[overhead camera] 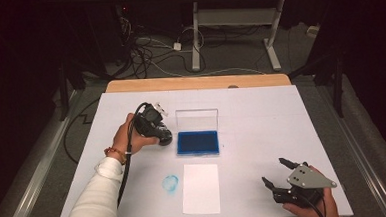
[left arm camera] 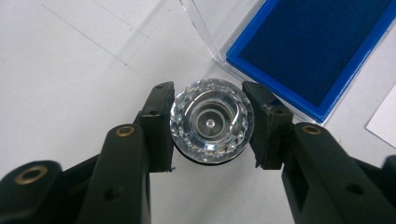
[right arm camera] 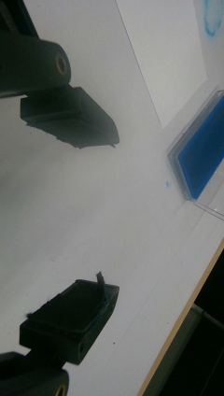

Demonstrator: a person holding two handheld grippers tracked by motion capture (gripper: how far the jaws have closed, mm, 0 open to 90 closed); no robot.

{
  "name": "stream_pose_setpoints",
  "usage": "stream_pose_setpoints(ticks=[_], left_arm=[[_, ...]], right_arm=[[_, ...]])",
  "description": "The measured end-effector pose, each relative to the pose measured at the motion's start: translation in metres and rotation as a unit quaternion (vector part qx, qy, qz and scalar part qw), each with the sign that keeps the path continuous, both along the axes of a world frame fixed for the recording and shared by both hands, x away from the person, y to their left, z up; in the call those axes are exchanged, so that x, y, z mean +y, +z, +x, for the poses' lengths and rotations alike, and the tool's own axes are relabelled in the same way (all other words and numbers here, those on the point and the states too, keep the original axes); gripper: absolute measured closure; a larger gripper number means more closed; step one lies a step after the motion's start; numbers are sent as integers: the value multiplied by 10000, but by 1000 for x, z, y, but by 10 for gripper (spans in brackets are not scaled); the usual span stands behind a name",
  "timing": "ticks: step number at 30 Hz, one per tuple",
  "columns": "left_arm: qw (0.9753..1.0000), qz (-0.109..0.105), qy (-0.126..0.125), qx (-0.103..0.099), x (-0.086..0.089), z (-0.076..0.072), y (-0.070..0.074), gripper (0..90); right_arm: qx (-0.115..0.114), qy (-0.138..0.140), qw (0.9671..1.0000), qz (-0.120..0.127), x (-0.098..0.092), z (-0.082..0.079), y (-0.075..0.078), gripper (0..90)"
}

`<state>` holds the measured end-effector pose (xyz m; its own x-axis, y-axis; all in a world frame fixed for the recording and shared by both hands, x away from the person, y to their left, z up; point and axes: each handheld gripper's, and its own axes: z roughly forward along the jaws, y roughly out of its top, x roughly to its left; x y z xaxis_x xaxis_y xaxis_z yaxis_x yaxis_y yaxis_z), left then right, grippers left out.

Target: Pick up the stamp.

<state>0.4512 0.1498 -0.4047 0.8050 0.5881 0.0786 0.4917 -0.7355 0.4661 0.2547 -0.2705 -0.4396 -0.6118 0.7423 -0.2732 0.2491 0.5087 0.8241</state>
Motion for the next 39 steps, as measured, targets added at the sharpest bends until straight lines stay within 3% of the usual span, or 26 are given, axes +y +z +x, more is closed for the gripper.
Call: stream_pose_setpoints(ticks=[5,9,20,27,33,39], left_arm=[[9993,-269,56,-237,8,-12,5,552],[9972,-541,87,-502,16,-26,7,552],[9868,-1241,65,-1034,32,-59,11,553],[9811,-1376,0,-1362,39,-76,21,553],[9780,-1451,-110,-1492,37,-89,27,553],[9768,-1497,-201,-1516,34,-95,28,553]], right_arm=[[-16,-4,10000,5,0,0,0,235],[-20,-23,10000,26,-1,0,1,234],[-27,-9,10000,-12,1,1,0,229],[-37,-13,10000,-16,1,0,0,228],[-60,3,10000,-24,1,-1,0,228],[-76,-7,10000,-32,1,-1,1,227]])
